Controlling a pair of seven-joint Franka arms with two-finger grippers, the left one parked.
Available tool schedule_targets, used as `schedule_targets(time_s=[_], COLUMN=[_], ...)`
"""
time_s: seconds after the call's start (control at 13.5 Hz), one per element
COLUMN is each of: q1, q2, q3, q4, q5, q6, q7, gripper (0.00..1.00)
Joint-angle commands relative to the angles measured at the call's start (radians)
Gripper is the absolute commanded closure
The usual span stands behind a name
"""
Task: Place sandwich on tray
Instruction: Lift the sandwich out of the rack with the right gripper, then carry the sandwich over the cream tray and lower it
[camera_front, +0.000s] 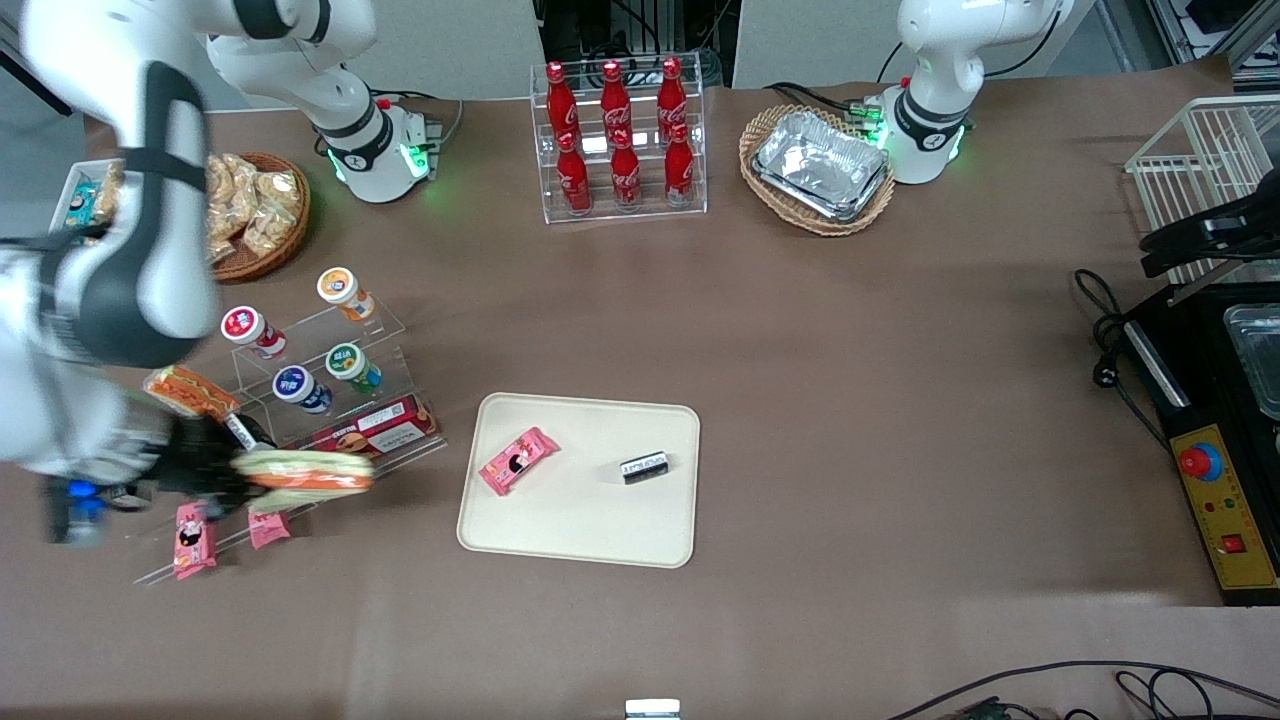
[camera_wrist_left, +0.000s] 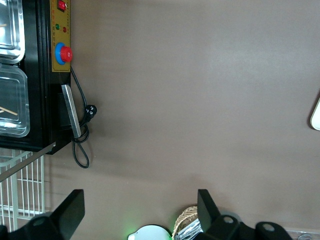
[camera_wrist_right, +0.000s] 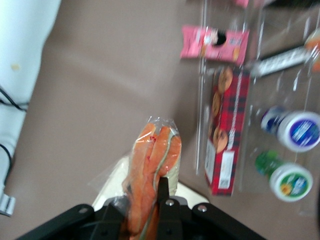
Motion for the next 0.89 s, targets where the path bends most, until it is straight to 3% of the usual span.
schedule_targets(time_s=[0.0,0.22,0.59,0.82], q1=[0.099,0.158,0.164,0.205], q2=[0.089,0.161,0.248,0.331], q3=[-0.009,0.070,0.214,0.261], q4=[0.017,0.012,0.007,0.009], q5=[0.020,0.019,0.022,0.019], q6=[0.020,0.101,0.208,0.368], q7=[0.127,0.296,0.434,0.546], gripper=[1.00,1.00,1.00,1.00])
